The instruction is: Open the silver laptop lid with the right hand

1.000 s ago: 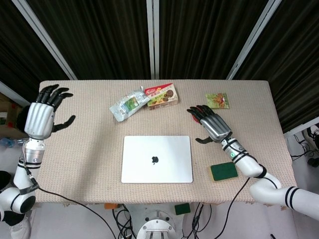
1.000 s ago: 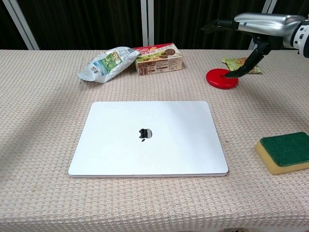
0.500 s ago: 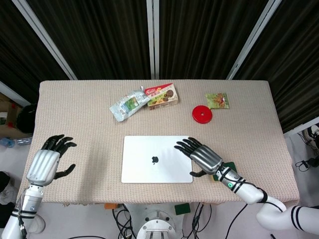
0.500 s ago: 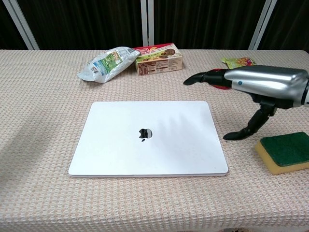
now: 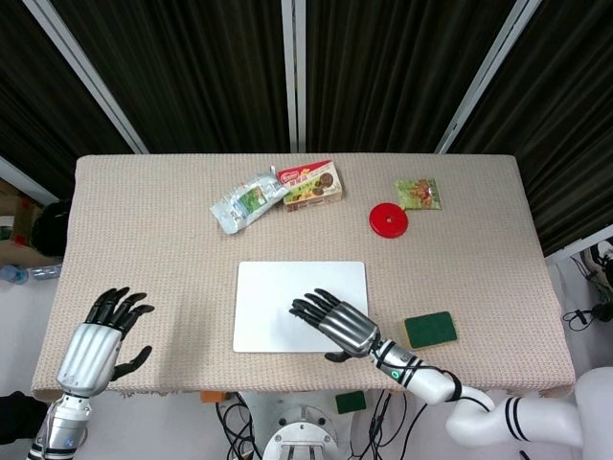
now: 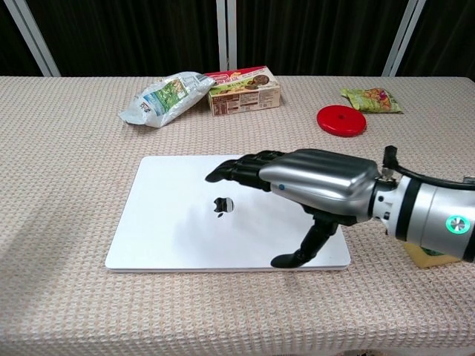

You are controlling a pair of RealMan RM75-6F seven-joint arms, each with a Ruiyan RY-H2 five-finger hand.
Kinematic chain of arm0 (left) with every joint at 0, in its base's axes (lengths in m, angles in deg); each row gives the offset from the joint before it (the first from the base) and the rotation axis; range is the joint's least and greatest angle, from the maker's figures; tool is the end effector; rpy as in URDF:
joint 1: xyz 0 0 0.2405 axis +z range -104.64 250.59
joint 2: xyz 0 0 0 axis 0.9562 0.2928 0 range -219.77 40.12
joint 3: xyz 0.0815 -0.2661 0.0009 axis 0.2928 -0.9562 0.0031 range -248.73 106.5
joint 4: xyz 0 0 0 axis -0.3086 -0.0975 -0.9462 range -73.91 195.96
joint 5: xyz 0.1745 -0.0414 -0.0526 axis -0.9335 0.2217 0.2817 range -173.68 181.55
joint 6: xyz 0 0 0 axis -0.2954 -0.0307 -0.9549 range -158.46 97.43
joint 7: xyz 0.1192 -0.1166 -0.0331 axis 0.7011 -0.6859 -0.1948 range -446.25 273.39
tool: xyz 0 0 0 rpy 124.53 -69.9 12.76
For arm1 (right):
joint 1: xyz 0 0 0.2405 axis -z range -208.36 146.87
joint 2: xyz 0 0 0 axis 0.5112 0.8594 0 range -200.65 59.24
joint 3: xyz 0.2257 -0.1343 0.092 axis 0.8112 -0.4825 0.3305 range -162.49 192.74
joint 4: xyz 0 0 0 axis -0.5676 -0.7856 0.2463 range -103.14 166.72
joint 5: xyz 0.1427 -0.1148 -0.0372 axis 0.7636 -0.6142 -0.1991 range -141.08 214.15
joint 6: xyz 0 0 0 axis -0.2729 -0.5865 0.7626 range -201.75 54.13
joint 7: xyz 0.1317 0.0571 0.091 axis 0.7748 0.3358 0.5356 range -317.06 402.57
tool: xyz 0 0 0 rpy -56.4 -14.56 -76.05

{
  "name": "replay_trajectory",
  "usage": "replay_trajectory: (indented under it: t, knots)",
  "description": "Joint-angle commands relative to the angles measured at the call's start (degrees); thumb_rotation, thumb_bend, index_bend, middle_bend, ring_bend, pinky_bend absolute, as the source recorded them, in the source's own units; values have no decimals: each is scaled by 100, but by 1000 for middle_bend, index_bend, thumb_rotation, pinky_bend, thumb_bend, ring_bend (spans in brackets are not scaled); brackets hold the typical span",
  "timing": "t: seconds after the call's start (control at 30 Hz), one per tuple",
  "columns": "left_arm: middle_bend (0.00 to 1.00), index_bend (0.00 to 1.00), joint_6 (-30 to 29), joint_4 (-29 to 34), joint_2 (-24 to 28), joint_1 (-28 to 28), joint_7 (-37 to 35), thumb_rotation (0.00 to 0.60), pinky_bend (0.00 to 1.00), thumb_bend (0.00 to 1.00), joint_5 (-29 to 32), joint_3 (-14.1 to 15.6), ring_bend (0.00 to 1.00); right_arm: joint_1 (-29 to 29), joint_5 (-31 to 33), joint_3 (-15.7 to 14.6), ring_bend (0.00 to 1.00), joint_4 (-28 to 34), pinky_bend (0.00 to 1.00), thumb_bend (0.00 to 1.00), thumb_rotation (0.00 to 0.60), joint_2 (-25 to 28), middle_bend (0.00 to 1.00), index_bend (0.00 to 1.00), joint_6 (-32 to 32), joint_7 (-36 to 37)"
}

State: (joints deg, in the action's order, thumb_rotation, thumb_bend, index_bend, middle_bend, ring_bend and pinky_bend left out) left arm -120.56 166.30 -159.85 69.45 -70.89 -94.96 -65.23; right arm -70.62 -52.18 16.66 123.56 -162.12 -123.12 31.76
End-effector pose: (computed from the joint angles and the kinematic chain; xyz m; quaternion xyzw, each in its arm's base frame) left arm -0.2466 0.1648 0.1319 -0.6439 -0.3729 -0.4339 0.5080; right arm -0.1154 -0.2747 -0.0603 0.8435 -0.3228 0.3798 0.2002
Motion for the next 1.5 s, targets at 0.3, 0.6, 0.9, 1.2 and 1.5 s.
replay_trajectory:
  t: [0.3,0.6,0.9,1.2,1.5]
  knots:
    - [175,280,-104,-352,-124,132,-352,600,113,188,-95,15,91,-235,654,199,0,-376,0,174,600,-764,0,0,315,-747]
    - [175,280,-177,-510,-108,222,-512,600,112,189,-145,24,91,-468,1093,375,0,-703,0,176,600,-1192,0,0,454,-1250]
    - [175,280,-226,-603,-114,295,-554,600,112,188,-215,37,91,-565,1430,453,0,-631,0,195,600,-1200,0,0,424,-1568]
    - [171,280,-158,-632,-119,306,-579,600,112,188,-198,20,91,-648,1699,518,0,-566,0,219,600,-1175,0,0,337,-1758]
    - [170,280,-82,-724,-163,295,-648,600,112,188,-147,-19,91,-754,2064,560,0,-696,0,501,600,-1307,0,0,152,-2276]
